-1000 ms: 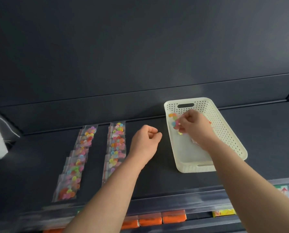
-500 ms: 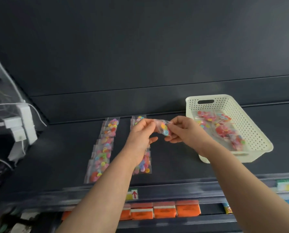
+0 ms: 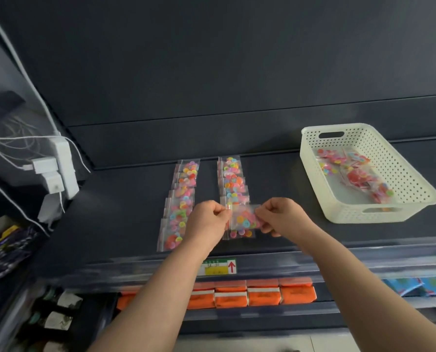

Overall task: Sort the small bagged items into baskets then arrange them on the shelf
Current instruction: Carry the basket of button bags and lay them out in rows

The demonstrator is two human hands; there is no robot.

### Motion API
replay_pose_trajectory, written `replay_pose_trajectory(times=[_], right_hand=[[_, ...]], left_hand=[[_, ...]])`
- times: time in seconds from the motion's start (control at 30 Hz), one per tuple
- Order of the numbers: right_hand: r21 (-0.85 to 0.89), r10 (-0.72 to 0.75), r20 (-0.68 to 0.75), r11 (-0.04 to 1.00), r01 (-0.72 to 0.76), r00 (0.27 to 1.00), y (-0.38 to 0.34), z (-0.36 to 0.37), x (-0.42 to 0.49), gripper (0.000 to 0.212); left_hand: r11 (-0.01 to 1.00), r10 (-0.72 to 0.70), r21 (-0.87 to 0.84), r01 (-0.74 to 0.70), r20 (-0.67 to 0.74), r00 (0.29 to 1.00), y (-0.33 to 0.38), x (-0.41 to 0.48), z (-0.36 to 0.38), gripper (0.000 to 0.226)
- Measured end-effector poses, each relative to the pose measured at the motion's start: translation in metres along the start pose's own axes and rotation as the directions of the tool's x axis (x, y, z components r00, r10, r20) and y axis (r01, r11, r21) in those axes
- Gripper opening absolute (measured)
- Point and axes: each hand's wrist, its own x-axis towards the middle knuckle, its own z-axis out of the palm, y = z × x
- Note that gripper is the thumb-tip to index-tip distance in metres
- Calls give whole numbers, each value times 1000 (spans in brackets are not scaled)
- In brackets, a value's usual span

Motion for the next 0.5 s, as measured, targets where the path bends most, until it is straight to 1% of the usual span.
replay_pose_trajectory(times=[0.1,0.2,0.37,0.5], right_hand=[[-110,23,4,994,-23,1000,7,9,-5,17],[-211,19,-18,977,-22,1000,12,18,-9,21],[-367,-18,-97,930,-19,995,14,28,-12,23],[-430,-50,-136,903,-14,989,14,33,-12,23]], left_hand=[[989,-13,146,7,41,999,-12,-5,-1,16],[963,12,270,-17,21,1000,-19,-7,-2,18],[916,18,401,-29,31,999,-23,-8,2,22],[889,23,456,-30,19,1000,-25,-7,5,21]])
